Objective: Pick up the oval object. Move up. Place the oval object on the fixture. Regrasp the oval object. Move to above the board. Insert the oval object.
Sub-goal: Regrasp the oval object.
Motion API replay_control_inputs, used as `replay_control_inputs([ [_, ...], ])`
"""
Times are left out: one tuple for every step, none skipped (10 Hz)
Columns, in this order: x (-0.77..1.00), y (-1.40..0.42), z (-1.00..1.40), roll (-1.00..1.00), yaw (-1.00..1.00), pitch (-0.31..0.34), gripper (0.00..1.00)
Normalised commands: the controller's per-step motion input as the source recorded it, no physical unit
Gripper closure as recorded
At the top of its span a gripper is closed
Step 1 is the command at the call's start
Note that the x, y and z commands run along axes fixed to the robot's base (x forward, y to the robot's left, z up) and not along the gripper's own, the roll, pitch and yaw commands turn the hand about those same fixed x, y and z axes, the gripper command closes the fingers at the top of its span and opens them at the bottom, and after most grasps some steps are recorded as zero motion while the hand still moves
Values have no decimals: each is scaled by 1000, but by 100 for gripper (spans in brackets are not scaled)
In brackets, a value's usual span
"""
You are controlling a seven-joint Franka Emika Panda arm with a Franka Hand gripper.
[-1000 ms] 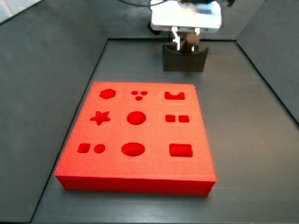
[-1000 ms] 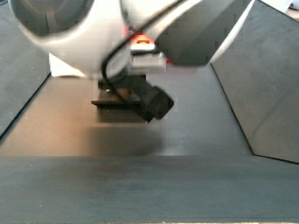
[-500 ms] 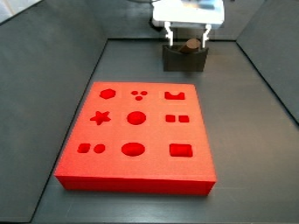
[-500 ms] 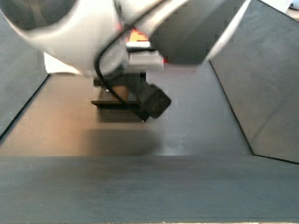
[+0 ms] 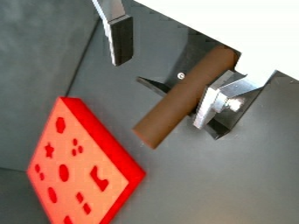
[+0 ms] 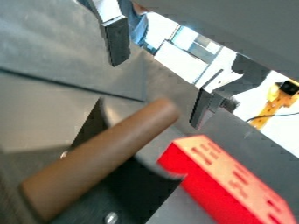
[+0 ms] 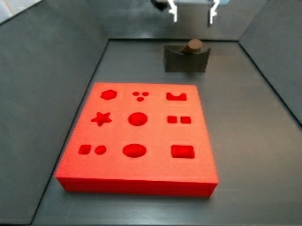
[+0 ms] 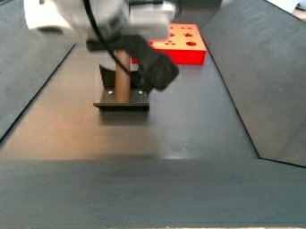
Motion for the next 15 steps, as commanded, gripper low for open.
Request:
replay_control_inputs([
  [-29, 8, 239, 43, -13, 36, 0],
  [-1000, 0, 0, 53, 21, 16, 0],
  [-1000, 0, -31, 33, 5, -18, 0],
  [-1000, -1, -10, 43, -12, -42, 0],
  [-1000, -3, -11, 50, -15, -57, 0],
  [-1000, -6, -10, 60, -12, -78, 0],
  [-1000, -8, -3, 69, -5, -95, 0],
  [-1000, -11, 1, 81, 8, -114, 0],
  [-1000, -13, 0, 85, 13, -120, 0],
  [-926, -17, 5, 89, 28, -129, 0],
  [-798, -18, 11, 87, 40, -131, 0],
  [-532, -1000, -582, 1000, -938, -39, 0],
  [-411, -1000, -570, 1000, -934, -43, 0],
  [-221, -993, -362, 1000, -937, -77, 0],
  [-133, -868, -253, 1000, -939, -94, 0],
])
